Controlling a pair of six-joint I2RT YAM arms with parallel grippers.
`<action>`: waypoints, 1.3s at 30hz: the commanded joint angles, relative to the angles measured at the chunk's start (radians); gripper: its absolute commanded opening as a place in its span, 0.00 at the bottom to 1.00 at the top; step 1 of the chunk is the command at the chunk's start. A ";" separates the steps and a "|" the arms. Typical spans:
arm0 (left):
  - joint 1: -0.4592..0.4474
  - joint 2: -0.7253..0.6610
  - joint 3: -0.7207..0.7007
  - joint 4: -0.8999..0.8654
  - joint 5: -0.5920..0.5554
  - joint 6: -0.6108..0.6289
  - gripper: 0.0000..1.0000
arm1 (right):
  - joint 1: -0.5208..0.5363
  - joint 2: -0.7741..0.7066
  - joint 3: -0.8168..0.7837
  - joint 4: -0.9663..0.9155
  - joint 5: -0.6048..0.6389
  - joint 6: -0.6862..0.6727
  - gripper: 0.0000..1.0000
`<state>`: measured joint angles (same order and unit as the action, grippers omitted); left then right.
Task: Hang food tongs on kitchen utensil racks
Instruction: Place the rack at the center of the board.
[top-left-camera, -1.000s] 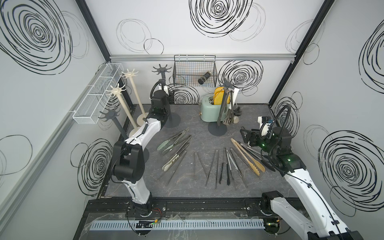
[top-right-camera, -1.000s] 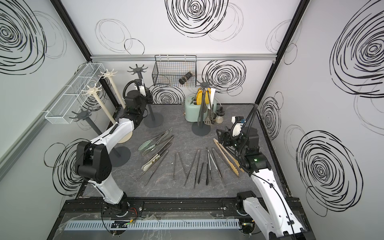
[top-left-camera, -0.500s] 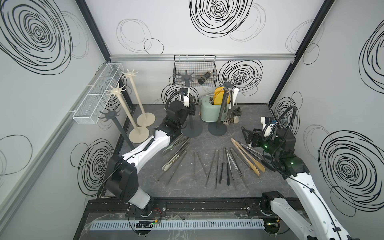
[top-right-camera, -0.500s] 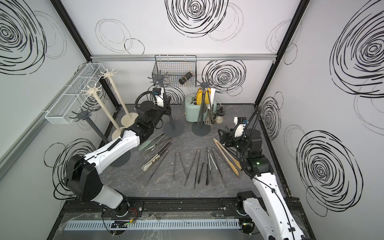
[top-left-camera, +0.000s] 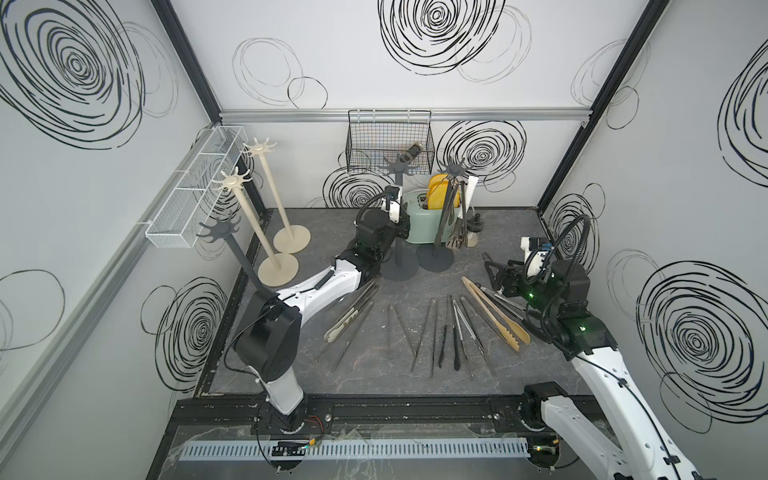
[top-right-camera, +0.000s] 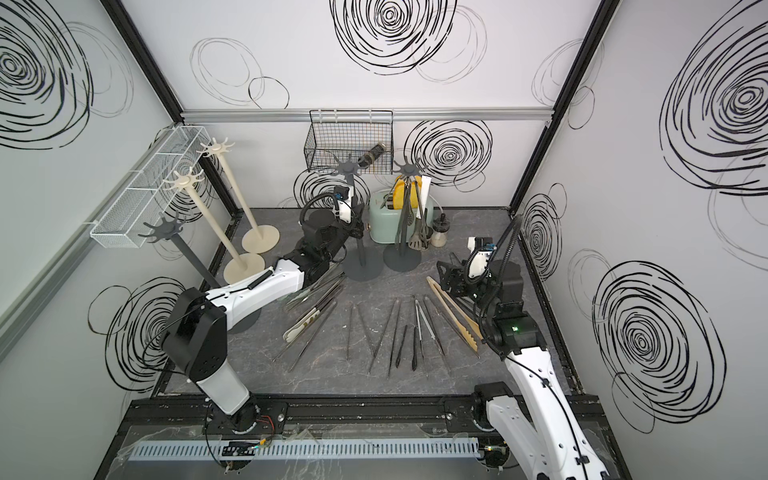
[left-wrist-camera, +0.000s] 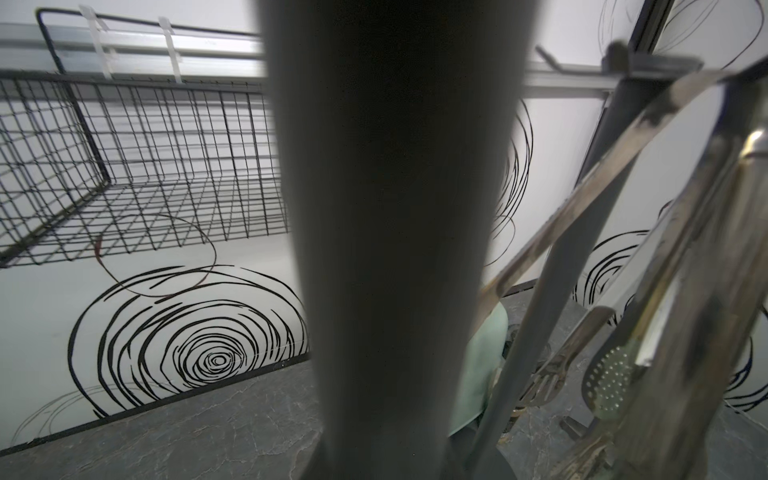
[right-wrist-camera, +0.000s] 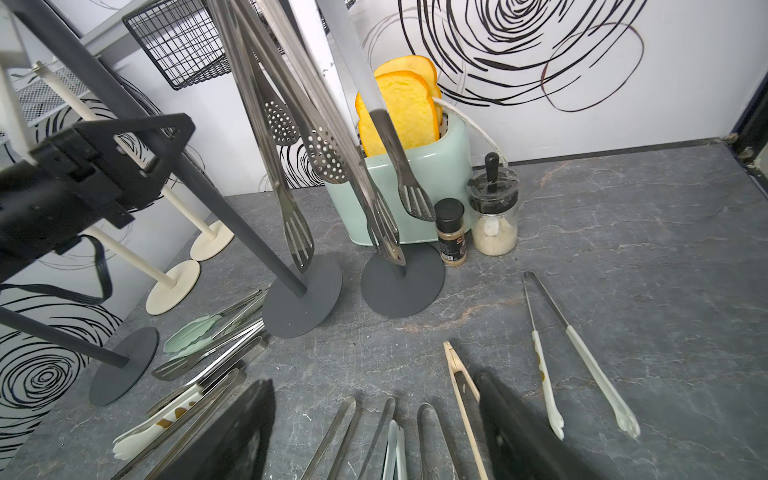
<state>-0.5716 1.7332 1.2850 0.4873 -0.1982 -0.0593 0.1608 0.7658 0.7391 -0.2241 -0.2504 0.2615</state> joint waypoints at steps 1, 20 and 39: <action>-0.007 0.009 0.092 0.213 -0.016 0.026 0.00 | -0.007 -0.001 -0.007 0.007 0.018 -0.017 0.80; 0.033 0.104 0.154 0.254 0.017 0.011 0.00 | -0.014 0.049 -0.007 0.028 0.018 -0.021 0.80; 0.078 0.146 0.099 0.287 0.003 0.020 0.00 | -0.026 0.067 -0.015 0.035 0.011 -0.022 0.80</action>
<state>-0.5026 1.9057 1.3750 0.5587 -0.1940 -0.0406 0.1410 0.8322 0.7357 -0.2142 -0.2352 0.2523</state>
